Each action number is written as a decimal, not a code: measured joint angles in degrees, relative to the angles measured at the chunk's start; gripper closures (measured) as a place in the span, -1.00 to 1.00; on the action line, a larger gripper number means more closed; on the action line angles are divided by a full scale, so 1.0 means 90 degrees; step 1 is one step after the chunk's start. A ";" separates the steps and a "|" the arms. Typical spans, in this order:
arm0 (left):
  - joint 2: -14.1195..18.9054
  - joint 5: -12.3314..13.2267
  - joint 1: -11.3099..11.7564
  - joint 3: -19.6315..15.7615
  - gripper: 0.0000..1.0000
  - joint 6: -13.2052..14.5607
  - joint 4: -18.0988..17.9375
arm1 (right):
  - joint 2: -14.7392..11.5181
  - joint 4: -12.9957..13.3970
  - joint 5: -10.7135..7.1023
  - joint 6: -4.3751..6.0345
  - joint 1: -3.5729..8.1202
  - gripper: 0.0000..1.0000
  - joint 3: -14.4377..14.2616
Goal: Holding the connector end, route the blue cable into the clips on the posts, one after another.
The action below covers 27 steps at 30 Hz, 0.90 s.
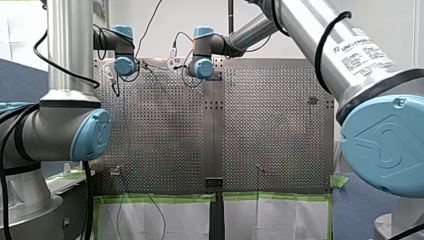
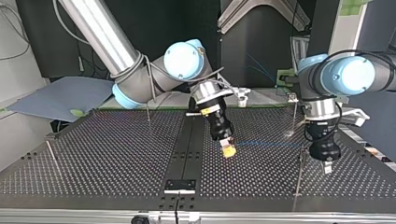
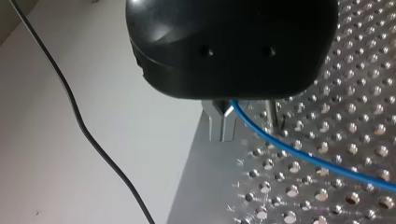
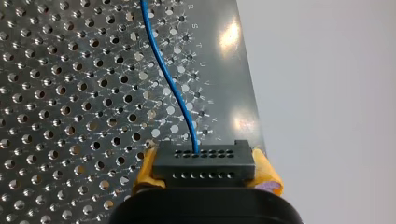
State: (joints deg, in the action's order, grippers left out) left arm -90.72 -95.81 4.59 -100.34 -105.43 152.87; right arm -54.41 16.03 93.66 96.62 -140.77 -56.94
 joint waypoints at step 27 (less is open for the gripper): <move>-0.0713 0.0724 0.0433 0.0715 1.00 -0.0767 -0.0208 | 0.0628 -0.0140 -0.0342 0.0014 0.0367 1.00 0.0877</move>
State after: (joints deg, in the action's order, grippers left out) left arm -97.14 -89.29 8.49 -93.91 -112.33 151.00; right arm -48.76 14.77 90.58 96.74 -137.47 -49.05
